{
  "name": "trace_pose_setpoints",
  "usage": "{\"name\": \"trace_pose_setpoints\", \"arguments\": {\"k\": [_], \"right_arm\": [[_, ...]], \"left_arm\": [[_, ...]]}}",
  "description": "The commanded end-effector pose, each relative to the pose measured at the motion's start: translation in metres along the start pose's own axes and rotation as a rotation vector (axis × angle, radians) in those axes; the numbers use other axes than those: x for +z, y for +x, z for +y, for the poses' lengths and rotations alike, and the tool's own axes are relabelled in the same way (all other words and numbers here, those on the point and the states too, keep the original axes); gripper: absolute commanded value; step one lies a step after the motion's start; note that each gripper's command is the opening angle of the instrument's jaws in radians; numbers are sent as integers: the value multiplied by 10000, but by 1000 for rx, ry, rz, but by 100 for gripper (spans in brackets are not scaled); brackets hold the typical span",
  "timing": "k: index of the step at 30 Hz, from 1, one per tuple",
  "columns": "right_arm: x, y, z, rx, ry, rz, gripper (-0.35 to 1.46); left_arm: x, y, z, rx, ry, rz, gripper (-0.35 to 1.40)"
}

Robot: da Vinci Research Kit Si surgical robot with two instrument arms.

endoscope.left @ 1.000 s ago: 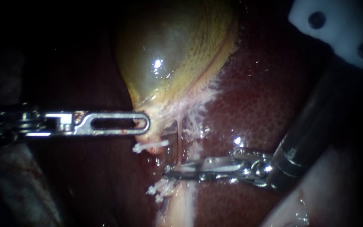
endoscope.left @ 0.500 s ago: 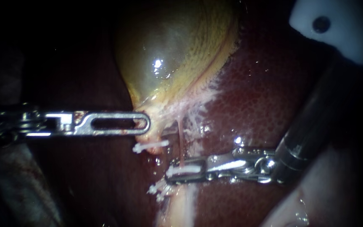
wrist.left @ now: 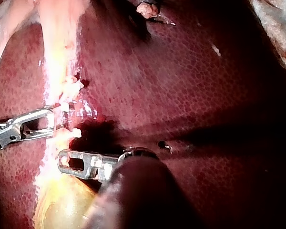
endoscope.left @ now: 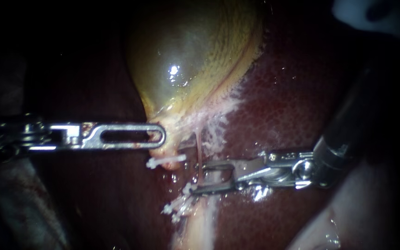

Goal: Going back first clip right tube

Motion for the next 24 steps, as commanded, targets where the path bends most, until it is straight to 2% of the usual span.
{"name": "trace_pose_setpoints", "arguments": {"k": [1,9,15,24], "right_arm": [[-4,2,0,-9,-5,6,45],[-37,14,-3,-66,-29,26,46],[-63,21,-6,-98,-47,56,47],[-97,30,-11,-174,-99,78,51]], "left_arm": [[0,0,0,0,0,0,-35],[0,0,0,0,0,0,-35],[0,1,-1,1,0,0,-35],[0,1,-2,1,0,-1,-35]]}}
